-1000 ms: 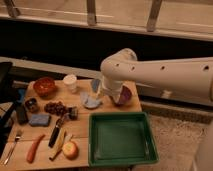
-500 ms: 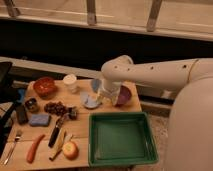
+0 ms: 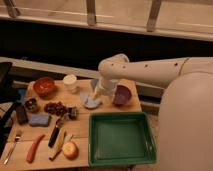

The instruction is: Wipe purple bowl with towel

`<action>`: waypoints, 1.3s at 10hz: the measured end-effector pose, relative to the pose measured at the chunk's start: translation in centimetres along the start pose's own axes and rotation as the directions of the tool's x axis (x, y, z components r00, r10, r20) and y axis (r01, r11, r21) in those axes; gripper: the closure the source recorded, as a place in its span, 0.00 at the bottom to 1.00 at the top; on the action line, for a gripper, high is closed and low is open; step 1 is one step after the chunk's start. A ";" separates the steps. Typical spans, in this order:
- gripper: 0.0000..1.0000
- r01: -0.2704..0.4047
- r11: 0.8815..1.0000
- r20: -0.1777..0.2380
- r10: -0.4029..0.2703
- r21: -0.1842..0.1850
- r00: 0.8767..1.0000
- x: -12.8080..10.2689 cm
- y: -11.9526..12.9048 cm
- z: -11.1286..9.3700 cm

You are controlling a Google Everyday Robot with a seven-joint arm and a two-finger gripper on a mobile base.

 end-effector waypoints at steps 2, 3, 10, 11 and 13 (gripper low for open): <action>0.35 0.000 1.000 -0.001 0.000 0.002 1.000 0.1 -0.1 0.0; 0.35 -0.011 1.000 0.004 0.011 0.014 1.000 0.2 -0.4 -0.1; 0.35 0.057 0.998 0.146 -0.055 -0.010 0.988 -4.3 0.9 0.8; 0.35 0.080 0.997 0.147 -0.077 -0.019 0.986 -5.0 1.8 1.2; 0.35 0.106 0.994 0.140 -0.099 -0.039 0.985 -6.4 2.9 2.4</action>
